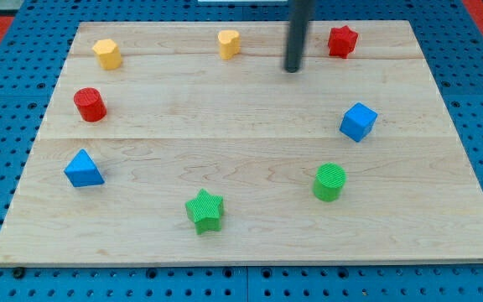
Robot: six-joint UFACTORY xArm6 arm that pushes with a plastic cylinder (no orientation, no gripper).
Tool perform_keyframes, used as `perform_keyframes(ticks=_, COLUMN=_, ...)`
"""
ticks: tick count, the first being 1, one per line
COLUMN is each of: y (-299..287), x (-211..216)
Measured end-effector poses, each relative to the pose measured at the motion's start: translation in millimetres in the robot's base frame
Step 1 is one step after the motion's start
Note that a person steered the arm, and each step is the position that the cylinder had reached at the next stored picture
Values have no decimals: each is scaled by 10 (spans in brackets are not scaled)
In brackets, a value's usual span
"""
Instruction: Push the blue cube towards the yellow heart
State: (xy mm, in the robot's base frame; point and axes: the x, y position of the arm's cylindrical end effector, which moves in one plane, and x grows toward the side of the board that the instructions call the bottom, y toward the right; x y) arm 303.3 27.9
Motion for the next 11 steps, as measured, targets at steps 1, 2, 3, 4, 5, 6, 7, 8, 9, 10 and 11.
perform_keyframes(ticks=1, y=-1158, x=147)
perform_keyframes(ticks=2, y=-2288, x=134)
perform_keyframes(ticks=3, y=-2363, x=-117)
perform_keyframes(ticks=4, y=-2279, x=-323)
perform_keyframes(ticks=5, y=-1556, x=120)
perform_keyframes(ticks=6, y=-115, x=327)
perform_keyframes(ticks=7, y=1232, x=494)
perform_keyframes(ticks=8, y=2216, x=839)
perform_keyframes(ticks=9, y=1536, x=1393)
perform_keyframes(ticks=10, y=597, x=870)
perform_keyframes(ticks=11, y=-22, x=335)
